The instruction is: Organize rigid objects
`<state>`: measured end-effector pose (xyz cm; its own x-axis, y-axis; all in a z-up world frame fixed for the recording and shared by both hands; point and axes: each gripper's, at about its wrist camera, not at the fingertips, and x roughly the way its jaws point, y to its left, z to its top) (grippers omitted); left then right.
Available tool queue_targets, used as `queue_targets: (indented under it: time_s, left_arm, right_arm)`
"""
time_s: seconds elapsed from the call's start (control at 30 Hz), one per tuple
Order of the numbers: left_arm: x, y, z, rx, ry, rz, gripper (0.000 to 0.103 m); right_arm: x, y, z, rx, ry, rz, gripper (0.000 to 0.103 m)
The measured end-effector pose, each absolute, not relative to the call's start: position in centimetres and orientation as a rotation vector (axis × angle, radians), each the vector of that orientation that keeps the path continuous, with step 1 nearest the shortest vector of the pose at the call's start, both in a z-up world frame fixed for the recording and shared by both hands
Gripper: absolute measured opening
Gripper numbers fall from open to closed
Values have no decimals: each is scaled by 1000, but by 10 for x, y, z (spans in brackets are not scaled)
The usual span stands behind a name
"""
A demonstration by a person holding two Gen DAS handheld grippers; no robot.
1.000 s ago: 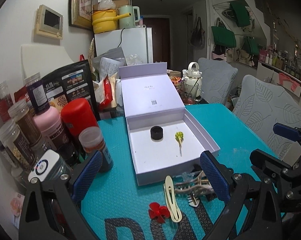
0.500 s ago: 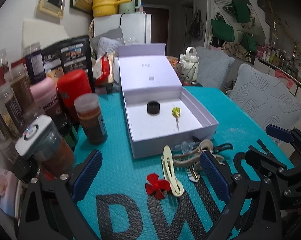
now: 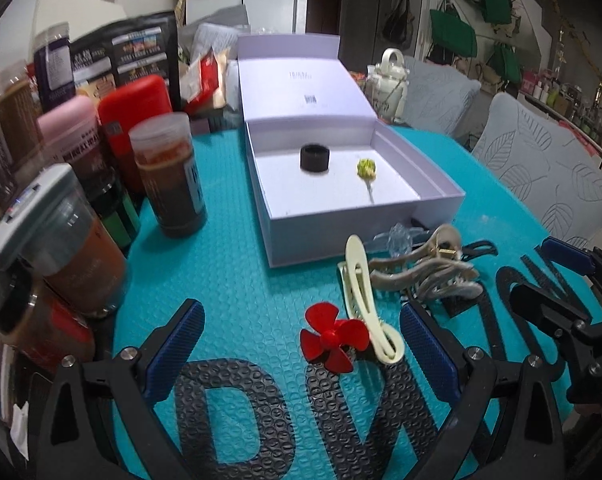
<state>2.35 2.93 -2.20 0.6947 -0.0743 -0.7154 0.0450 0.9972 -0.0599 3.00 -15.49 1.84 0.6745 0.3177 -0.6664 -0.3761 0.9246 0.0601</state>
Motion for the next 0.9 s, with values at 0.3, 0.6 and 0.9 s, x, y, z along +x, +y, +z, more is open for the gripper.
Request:
queue_targets:
  time_s: [0.3,0.6,0.9]
  left_arm:
    - [42,28,-48,-21,861,-40,100]
    - [49,35,-56,-20,886,-20,100]
    - [45,55,-59,-48,871,21,100]
  right_arm:
    - [39,-157,0,-85,776,382,97]
    - [46,-162,-8,-70,801,373,97]
    - [48,-161,-12,-70,812,375,97]
